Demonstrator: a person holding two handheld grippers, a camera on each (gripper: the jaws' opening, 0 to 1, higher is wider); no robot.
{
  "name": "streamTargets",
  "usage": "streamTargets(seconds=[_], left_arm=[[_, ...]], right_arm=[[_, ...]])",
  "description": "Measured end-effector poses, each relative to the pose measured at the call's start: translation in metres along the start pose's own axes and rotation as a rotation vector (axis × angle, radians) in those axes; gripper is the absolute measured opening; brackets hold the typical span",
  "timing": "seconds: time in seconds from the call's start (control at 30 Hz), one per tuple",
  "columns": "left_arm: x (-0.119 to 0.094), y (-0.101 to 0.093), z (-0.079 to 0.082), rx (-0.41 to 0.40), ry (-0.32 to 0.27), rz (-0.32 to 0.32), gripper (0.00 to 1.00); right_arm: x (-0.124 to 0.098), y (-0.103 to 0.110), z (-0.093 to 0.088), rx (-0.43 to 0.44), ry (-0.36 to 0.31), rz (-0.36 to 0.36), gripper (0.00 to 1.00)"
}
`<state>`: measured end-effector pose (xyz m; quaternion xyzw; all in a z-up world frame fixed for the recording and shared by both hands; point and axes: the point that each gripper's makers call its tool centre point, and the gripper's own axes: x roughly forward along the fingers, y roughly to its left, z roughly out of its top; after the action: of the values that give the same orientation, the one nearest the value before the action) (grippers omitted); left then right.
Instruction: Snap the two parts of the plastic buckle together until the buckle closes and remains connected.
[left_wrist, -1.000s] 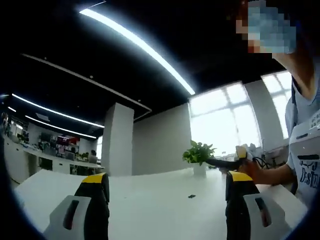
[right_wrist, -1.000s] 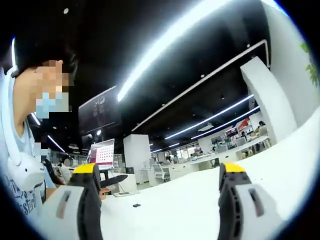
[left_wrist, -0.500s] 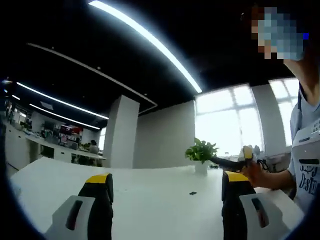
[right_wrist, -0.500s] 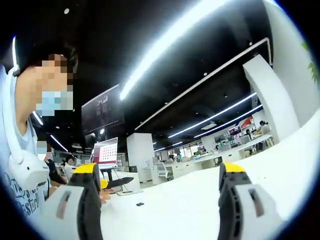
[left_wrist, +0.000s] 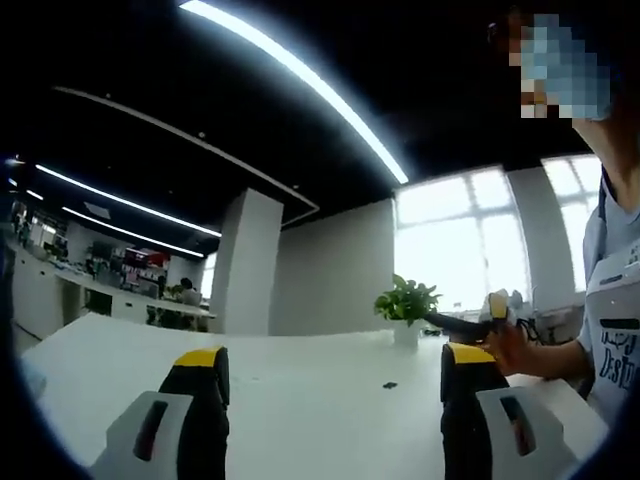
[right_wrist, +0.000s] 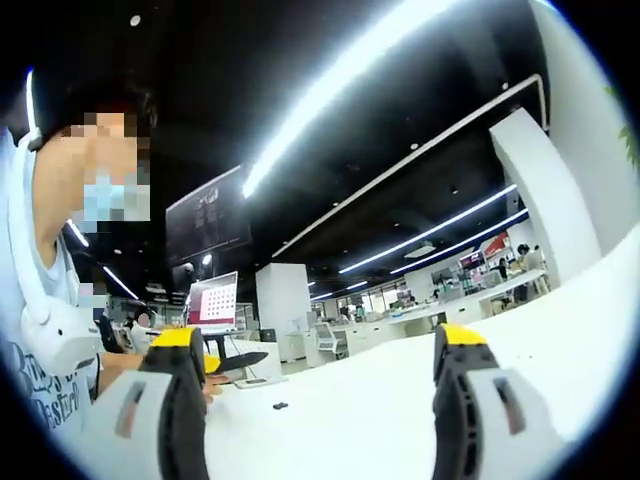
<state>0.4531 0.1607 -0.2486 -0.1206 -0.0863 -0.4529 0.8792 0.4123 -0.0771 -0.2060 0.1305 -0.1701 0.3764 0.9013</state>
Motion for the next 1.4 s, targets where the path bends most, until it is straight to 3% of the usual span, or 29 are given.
streamTargets(seconds=[0.1, 0.27, 0.43, 0.83, 1.0, 1.07, 1.17, 1.23, 1.4], left_arm=[[0.002, -0.002, 0.000, -0.016, -0.015, -0.004, 0.90], [0.004, 0.000, -0.005, 0.013, 0.008, 0.009, 0.90], [0.006, 0.003, -0.001, 0.013, -0.027, 0.012, 0.90], [0.005, 0.005, -0.004, 0.038, -0.002, 0.013, 0.92], [0.002, 0.011, -0.019, 0.190, 0.081, 0.032, 0.94], [-0.002, 0.012, -0.026, 0.235, 0.127, 0.057, 0.95], [-0.008, 0.010, -0.018, 0.228, 0.095, 0.057, 0.94], [-0.010, 0.005, -0.007, 0.166, 0.038, 0.041, 0.94], [-0.014, 0.007, -0.003, 0.124, 0.002, 0.041, 0.91]], right_arm=[[-0.001, -0.003, 0.001, -0.008, -0.002, -0.013, 0.96], [0.001, -0.005, -0.005, -0.011, 0.015, -0.018, 0.95], [0.006, -0.010, -0.025, -0.064, 0.079, -0.042, 0.94], [0.010, -0.002, -0.057, -0.055, 0.168, -0.012, 0.94], [0.009, -0.013, -0.074, -0.056, 0.224, -0.046, 0.93], [0.009, -0.017, -0.070, -0.070, 0.208, -0.062, 0.92], [0.009, -0.020, -0.066, -0.072, 0.196, -0.067, 0.92], [0.010, -0.016, -0.061, -0.076, 0.188, -0.057, 0.93], [0.003, -0.008, -0.047, -0.193, 0.201, -0.048, 0.93]])
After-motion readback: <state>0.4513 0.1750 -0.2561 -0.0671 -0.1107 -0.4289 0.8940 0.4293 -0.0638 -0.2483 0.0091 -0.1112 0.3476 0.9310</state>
